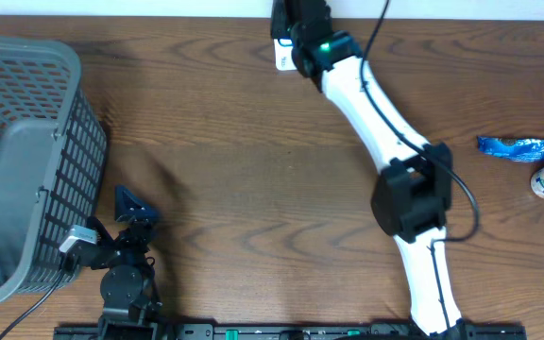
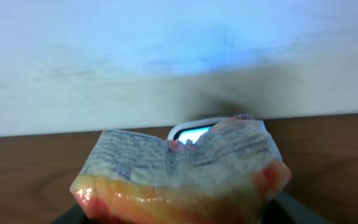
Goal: Scan the item barcode
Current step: 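Hold the Kleenex pack in front of the scanner window, then carry the Kleenex pack to the far right and release it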
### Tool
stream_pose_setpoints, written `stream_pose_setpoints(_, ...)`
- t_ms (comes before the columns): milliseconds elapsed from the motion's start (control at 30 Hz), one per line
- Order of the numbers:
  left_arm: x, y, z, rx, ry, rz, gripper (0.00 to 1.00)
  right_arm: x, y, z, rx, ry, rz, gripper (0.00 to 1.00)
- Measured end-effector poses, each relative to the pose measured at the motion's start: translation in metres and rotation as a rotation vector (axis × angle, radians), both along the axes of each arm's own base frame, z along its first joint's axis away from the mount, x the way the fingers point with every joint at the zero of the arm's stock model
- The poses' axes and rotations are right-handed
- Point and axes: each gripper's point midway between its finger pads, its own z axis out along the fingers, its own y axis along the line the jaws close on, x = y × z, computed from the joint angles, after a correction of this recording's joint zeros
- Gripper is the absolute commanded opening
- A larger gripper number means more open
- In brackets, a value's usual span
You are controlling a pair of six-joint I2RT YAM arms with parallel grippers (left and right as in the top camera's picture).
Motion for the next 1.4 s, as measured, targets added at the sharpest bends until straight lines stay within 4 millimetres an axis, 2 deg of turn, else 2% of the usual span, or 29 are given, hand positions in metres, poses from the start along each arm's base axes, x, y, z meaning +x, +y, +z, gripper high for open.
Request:
stream_pose_setpoints(100, 0.0, 0.0, 0.0, 0.0, 0.001, 0.001, 0.98, 0.021, 0.003, -0.026, -0.029, -0.067, -0.019, 0.53)
stream_pose_setpoints(233, 0.0, 0.0, 0.0, 0.0, 0.0, 0.001, 0.98, 0.036, -0.001, -0.049, -0.068, -0.121, -0.058, 0.54)
stream_pose_setpoints(433, 0.0, 0.0, 0.0, 0.0, 0.0, 0.0, 0.98, 0.04, -0.008, -0.044, -0.092, -0.159, -0.098, 0.54)
stream_pose_setpoints(733, 0.0, 0.0, 0.0, 0.0, 0.0, 0.001, 0.98, 0.038, -0.02, -0.052, -0.173, -0.128, -0.108, 0.58)
stream_pose_setpoints(867, 0.0, 0.0, 0.0, 0.0, 0.0, 0.0, 0.98, 0.029, -0.038, -0.052, -0.309, -0.078, -0.14, 0.57)
stream_pose_setpoints(933, 0.0, 0.0, 0.0, 0.0, 0.0, 0.0, 0.98, 0.021, -0.054, -0.038, -0.392, -0.057, -0.185, 0.56)
stream_pose_setpoints(1033, 0.0, 0.0, 0.0, 0.0, 0.0, 0.001, 0.98, 0.001, -0.087, 0.006, -0.505, -0.046, -0.292, 0.56)
stream_pose_setpoints(1167, 0.0, 0.0, 0.0, 0.0, 0.0, 0.0, 0.98, -0.035, -0.152, 0.062, -0.653, 0.027, -0.436, 0.52)
stream_pose_setpoints(1200, 0.0, 0.0, 0.0, 0.0, 0.0, 0.0, 0.98, -0.042, -0.173, 0.071, -0.685, 0.053, -0.475, 0.53)
stream_pose_setpoints(1233, 0.0, 0.0, 0.0, 0.0, 0.0, 0.0, 0.98, -0.058, -0.22, 0.08, -0.743, 0.126, -0.563, 0.54)
stream_pose_setpoints(1267, 0.0, 0.0, 0.0, 0.0, 0.0, 0.0, 0.98, -0.064, -0.24, 0.078, -0.758, 0.169, -0.595, 0.53)
stream_pose_setpoints(1400, 0.0, 0.0, 0.0, 0.0, 0.0, 0.0, 0.98, -0.098, -0.34, 0.042, -0.794, 0.399, -0.775, 0.53)
